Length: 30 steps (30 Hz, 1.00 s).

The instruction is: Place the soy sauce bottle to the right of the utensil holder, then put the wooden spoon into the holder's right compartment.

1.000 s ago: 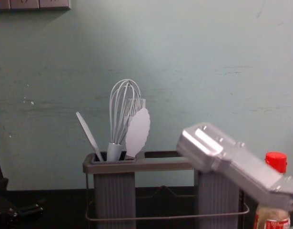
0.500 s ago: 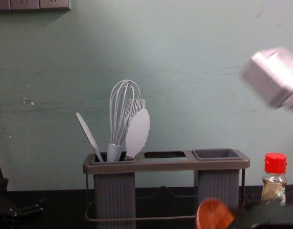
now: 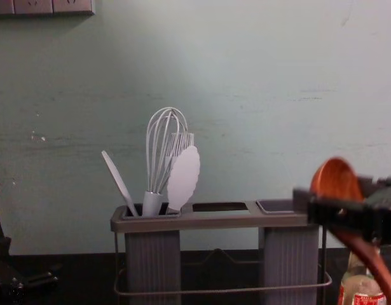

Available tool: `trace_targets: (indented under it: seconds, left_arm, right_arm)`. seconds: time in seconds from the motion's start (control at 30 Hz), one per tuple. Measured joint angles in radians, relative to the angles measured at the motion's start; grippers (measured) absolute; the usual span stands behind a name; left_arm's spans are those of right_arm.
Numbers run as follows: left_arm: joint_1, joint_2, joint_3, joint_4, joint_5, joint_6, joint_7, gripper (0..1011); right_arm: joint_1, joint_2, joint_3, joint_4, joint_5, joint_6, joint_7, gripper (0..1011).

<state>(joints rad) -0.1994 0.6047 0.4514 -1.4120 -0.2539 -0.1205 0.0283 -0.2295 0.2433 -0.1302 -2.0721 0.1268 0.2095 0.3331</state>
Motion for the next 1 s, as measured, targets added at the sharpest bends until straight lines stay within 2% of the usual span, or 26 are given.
trace_targets:
  seconds: [0.1,0.2,0.33,1.0]
  left_arm:
    - [0.0,0.0,0.0,0.0,0.0,0.0,0.0,1011]
    - [0.0,0.0,0.0,0.0,0.0,0.0,0.0,1011]
    - [0.0,0.0,0.0,0.0,0.0,0.0,0.0,1011]
    - [0.0,0.0,0.0,0.0,0.0,0.0,0.0,1011]
  right_arm:
    - [-0.015,0.0,0.011,0.0,0.026,-0.06,0.007,839]
    - [-0.018,0.004,0.013,0.0,0.038,-0.078,0.012,840]
    - [-0.015,0.018,0.007,0.001,0.04,-0.078,0.014,839]
    - [-0.011,0.021,0.002,0.007,0.041,-0.073,0.015,839]
